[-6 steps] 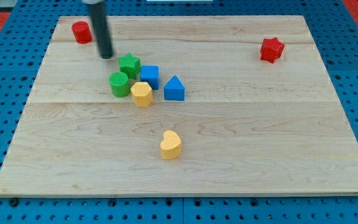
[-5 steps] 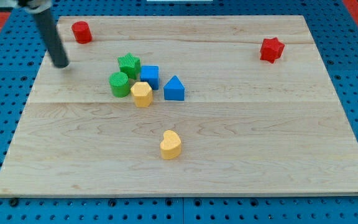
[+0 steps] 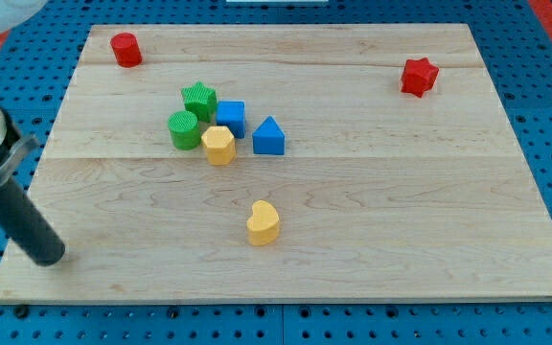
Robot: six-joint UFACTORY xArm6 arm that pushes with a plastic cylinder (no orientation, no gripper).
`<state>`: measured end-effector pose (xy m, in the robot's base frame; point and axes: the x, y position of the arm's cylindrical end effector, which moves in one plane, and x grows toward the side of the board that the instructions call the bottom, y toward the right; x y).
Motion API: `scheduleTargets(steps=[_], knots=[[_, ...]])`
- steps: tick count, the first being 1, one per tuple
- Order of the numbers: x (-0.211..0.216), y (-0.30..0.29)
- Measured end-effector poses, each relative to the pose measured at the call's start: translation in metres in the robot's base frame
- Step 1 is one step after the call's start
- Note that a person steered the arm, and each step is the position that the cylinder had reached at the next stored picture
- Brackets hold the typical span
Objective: Slide the yellow heart towards right
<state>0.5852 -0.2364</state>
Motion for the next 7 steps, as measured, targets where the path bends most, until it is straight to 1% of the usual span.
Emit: scheduleTargets(steps=[1, 2, 3, 4, 6, 7], knots=[[0.033, 0.002], [0.024, 0.039], [0.001, 0.123], [-0.01, 0.172], [-0.044, 0.199], [-0.06, 0.227]])
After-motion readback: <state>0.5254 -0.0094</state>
